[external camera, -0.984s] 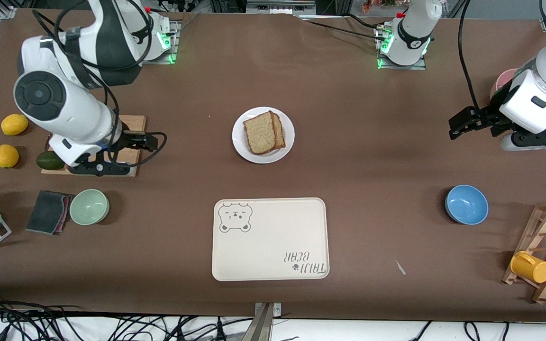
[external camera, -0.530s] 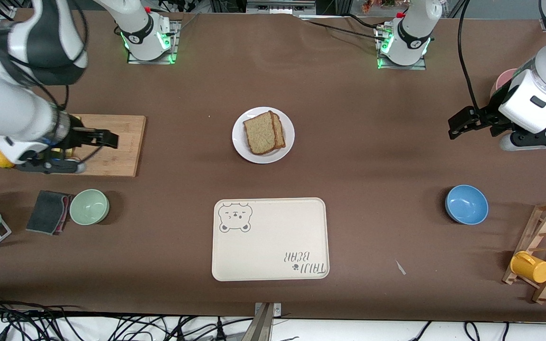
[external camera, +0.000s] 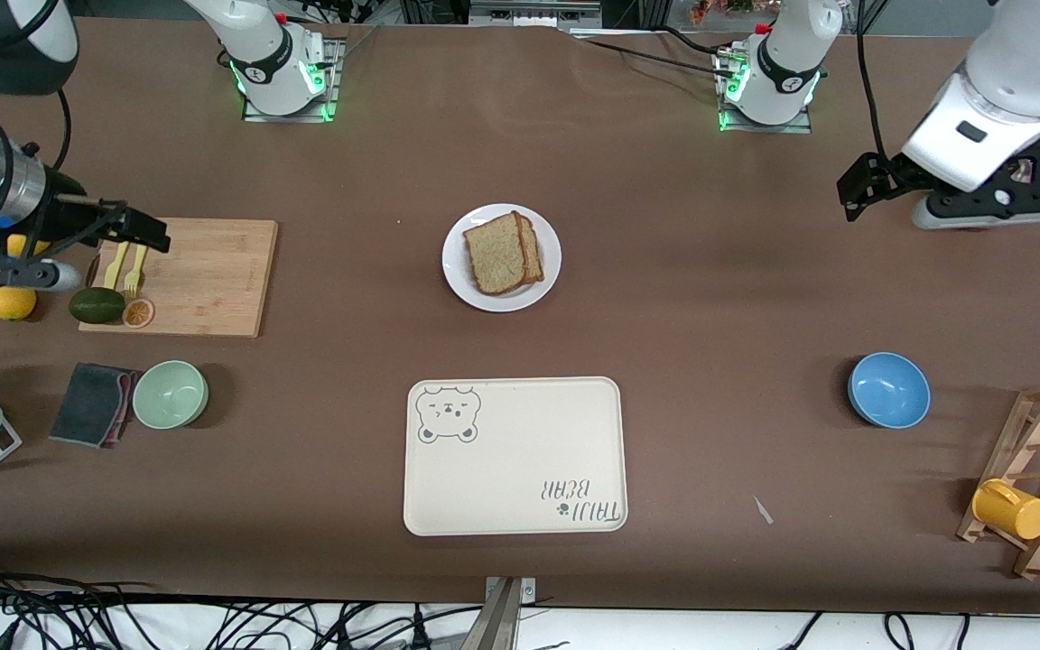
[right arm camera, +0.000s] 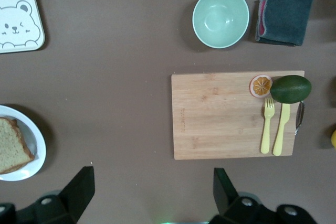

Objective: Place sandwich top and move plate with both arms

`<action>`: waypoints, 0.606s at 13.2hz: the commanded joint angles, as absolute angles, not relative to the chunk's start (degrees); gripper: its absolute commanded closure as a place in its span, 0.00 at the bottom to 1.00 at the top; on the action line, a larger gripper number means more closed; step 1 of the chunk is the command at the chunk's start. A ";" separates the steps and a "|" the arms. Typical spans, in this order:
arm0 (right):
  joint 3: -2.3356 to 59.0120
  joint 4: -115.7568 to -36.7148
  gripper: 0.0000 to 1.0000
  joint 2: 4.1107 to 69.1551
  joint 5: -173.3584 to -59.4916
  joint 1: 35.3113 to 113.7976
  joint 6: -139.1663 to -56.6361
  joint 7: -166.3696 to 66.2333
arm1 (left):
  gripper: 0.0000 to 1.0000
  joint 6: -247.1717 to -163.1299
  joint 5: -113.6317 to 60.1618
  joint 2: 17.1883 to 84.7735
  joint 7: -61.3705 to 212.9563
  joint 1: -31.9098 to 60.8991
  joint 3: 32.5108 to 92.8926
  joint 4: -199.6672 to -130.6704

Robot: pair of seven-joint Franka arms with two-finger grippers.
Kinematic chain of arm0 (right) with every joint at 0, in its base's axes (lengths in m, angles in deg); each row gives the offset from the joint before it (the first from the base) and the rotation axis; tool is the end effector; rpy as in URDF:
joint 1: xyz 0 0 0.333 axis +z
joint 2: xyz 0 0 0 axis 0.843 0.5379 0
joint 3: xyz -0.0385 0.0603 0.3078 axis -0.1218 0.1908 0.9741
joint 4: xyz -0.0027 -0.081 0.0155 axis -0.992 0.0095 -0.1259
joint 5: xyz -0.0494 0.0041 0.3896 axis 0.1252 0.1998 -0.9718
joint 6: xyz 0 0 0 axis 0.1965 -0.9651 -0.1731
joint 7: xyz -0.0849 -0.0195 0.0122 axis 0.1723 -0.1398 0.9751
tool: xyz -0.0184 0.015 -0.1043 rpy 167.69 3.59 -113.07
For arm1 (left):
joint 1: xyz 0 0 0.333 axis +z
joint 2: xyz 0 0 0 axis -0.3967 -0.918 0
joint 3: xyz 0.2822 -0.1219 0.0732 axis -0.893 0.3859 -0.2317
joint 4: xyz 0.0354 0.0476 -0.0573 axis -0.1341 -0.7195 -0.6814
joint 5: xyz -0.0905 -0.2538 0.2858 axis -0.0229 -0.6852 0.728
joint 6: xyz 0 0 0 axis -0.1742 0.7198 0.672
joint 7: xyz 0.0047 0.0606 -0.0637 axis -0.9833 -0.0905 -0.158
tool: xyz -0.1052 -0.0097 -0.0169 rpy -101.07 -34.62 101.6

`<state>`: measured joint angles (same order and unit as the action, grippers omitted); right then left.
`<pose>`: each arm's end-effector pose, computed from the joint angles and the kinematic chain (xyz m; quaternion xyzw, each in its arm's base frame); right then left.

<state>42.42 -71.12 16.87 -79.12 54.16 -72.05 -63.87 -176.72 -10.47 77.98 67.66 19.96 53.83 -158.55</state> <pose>0.5646 0.0497 0.5573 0.9972 -0.0295 -0.0685 0.0067 0.5326 -0.1077 0.6122 -0.9974 -0.0158 0.0107 0.0699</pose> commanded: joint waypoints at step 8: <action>45.62 -72.14 0.00 11.06 -78.17 45.37 -73.85 -59.07 | 0.00 -187.21 -14.32 77.13 68.27 19.94 47.89 -171.45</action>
